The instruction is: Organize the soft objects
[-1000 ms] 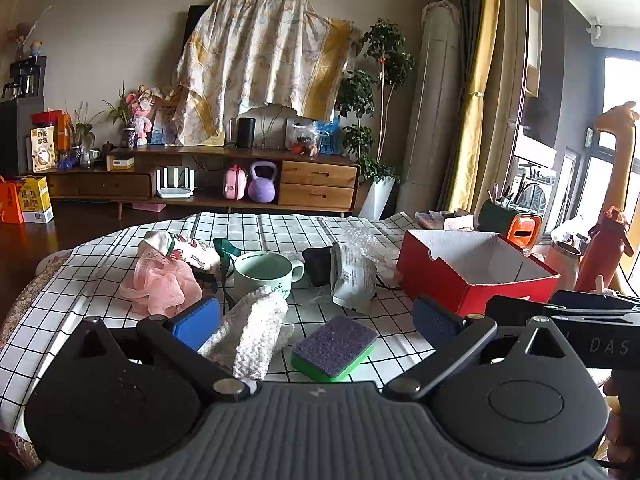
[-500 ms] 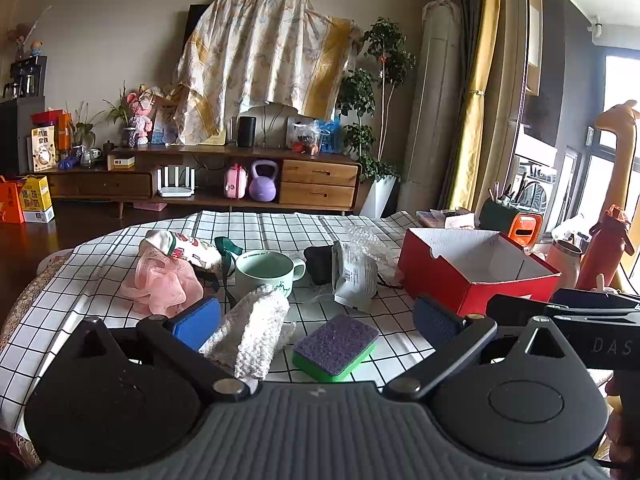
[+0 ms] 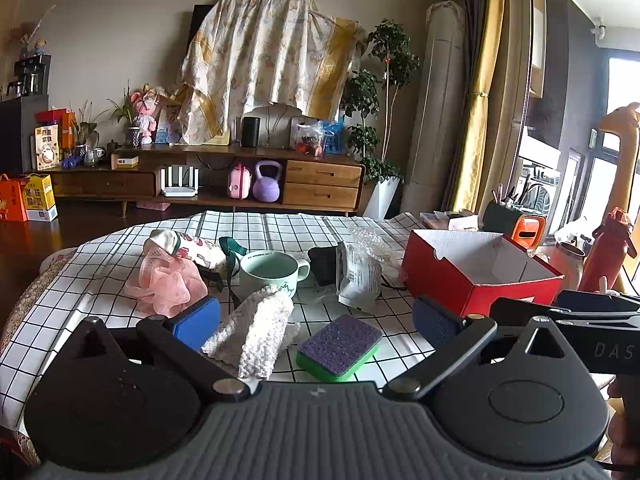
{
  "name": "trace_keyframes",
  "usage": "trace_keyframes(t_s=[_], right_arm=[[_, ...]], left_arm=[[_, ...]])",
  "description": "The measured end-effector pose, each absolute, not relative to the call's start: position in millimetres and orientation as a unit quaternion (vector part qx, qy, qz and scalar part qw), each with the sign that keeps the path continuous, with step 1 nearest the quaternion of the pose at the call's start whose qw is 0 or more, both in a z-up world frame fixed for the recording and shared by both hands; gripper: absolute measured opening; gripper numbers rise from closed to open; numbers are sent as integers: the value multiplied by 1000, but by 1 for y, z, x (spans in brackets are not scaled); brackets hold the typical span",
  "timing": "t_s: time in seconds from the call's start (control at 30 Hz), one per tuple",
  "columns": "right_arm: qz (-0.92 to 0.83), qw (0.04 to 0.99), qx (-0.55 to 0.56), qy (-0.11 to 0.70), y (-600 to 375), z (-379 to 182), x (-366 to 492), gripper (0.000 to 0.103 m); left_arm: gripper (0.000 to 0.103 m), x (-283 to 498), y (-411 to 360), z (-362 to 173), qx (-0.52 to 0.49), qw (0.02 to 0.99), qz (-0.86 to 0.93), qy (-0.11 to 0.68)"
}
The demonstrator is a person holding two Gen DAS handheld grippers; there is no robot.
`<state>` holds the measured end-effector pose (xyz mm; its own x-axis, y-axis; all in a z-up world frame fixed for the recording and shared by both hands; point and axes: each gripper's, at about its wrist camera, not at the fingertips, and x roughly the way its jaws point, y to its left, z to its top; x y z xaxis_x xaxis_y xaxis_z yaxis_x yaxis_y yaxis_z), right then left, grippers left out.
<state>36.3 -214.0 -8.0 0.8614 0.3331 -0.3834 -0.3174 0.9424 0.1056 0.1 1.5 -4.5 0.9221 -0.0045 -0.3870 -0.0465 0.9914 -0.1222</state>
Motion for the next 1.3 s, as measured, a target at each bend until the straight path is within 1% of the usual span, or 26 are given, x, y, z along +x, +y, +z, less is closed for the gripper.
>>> trace_keyframes(t_s=[0.6, 0.87, 1.3], right_arm=[[172, 964, 27, 202, -216, -8, 36, 103], [194, 962, 38, 189, -216, -5, 34, 103], [174, 965, 33, 196, -208, -8, 53, 103]], left_arm=[[103, -1, 2, -3, -70, 978, 7, 195], [103, -3, 6, 0, -73, 979, 11, 192], [103, 11, 17, -10, -84, 976, 15, 199]])
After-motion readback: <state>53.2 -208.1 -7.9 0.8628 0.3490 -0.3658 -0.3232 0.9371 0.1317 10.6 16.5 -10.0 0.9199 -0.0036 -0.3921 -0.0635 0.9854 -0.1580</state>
